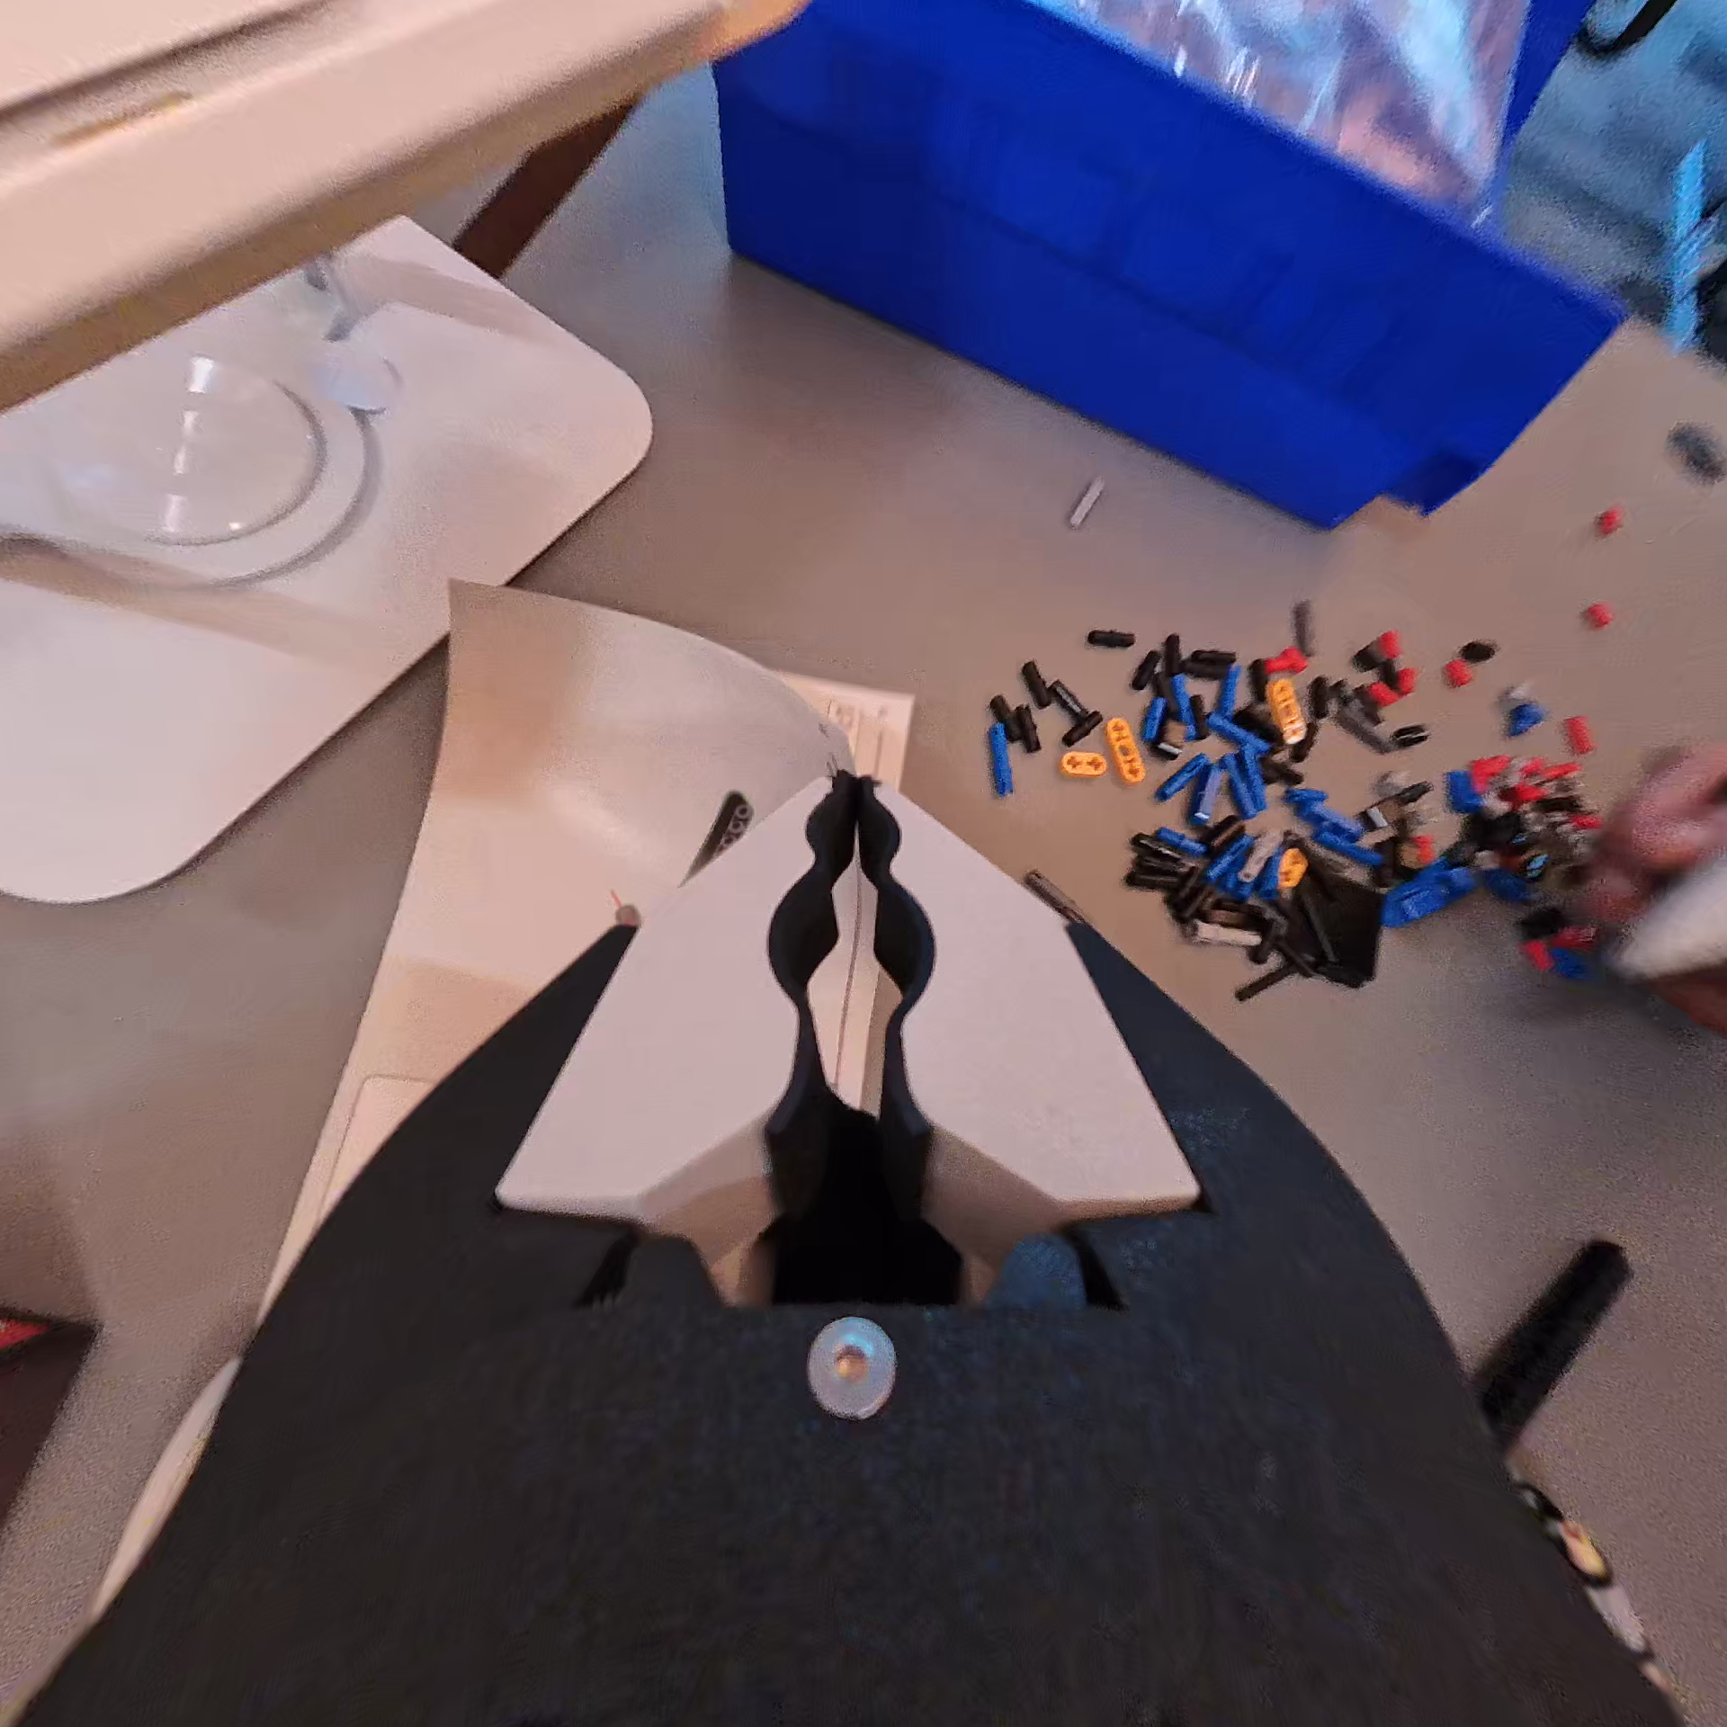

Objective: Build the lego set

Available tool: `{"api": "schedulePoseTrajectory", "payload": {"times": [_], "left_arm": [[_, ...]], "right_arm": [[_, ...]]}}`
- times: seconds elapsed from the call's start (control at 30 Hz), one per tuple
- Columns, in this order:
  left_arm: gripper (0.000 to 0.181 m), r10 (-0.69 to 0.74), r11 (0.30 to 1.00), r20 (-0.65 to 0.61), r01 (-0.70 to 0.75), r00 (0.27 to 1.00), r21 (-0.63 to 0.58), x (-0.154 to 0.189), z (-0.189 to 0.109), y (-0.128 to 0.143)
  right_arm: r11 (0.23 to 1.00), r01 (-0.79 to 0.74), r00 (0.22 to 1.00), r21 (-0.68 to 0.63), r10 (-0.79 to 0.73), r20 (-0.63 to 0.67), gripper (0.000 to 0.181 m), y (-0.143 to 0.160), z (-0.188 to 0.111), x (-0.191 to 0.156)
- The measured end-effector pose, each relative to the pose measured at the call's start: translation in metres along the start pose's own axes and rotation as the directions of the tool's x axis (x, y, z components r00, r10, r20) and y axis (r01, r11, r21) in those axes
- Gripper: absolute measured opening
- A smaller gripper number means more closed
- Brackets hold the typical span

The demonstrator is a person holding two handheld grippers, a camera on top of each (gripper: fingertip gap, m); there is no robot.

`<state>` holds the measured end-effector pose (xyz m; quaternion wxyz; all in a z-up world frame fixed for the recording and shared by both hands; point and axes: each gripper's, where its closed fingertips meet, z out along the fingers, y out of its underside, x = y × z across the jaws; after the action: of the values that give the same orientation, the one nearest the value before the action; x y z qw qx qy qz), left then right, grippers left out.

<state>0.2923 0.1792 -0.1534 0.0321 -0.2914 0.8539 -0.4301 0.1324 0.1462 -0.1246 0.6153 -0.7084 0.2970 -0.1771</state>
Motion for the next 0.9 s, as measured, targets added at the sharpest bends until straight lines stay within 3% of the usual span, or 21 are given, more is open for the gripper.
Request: {"api": "schedulePoseTrajectory", "payload": {"times": [0.07, 0.13, 0.3, 0.43, 0.57, 0.6, 0.67, 0.73, 0.9], "left_arm": [[0.000, -0.037, 0.994, -0.069, 0.044, 0.997, 0.101, 0.003, -0.017, -0.004], [0.000, -0.092, 0.983, -0.101, 0.107, 0.991, 0.152, 0.002, -0.031, -0.003], [0.000, -0.151, 0.937, -0.210, 0.207, 0.966, 0.281, 0.009, -0.066, -0.002], [0.000, -0.175, 0.884, -0.281, 0.276, 0.944, 0.377, 0.010, -0.096, -0.005], [0.000, -0.183, 0.867, -0.292, 0.295, 0.939, 0.403, 0.009, -0.110, 0.002], [0.000, -0.191, 0.864, -0.287, 0.299, 0.939, 0.405, 0.008, -0.112, 0.005], [0.000, -0.197, 0.861, -0.285, 0.304, 0.938, 0.407, 0.009, -0.114, 0.009], [0.000, -0.199, 0.866, -0.267, 0.297, 0.943, 0.403, 0.008, -0.114, 0.014], [0.000, -0.190, 0.891, -0.214, 0.260, 0.958, 0.373, 0.009, -0.105, 0.026]], "right_arm": [[0.988, 0.070, 0.997, -0.137, -0.074, -0.027, 0.039, 0.000, 0.009, 0.027], [0.978, 0.093, 0.995, -0.189, -0.097, -0.011, 0.040, -0.009, 0.020, 0.049], [0.981, -0.099, 0.956, -0.165, 0.139, 0.257, 0.042, -0.045, 0.076, 0.054], [0.933, -0.338, 0.834, -0.122, 0.357, 0.421, 0.042, -0.081, 0.121, 0.047], [0.786, -0.534, 0.571, -0.312, 0.608, 0.552, 0.041, -0.082, 0.158, 0.029], [0.760, -0.563, 0.536, -0.325, 0.635, 0.556, 0.043, -0.081, 0.166, 0.028], [0.762, -0.561, 0.531, -0.322, 0.630, 0.566, 0.054, -0.076, 0.176, 0.024], [0.776, -0.531, 0.563, -0.341, 0.623, 0.543, 0.053, -0.065, 0.184, 0.018], [0.817, -0.431, 0.647, -0.383, 0.576, 0.499, 0.018, -0.044, 0.189, 0.005]]}}
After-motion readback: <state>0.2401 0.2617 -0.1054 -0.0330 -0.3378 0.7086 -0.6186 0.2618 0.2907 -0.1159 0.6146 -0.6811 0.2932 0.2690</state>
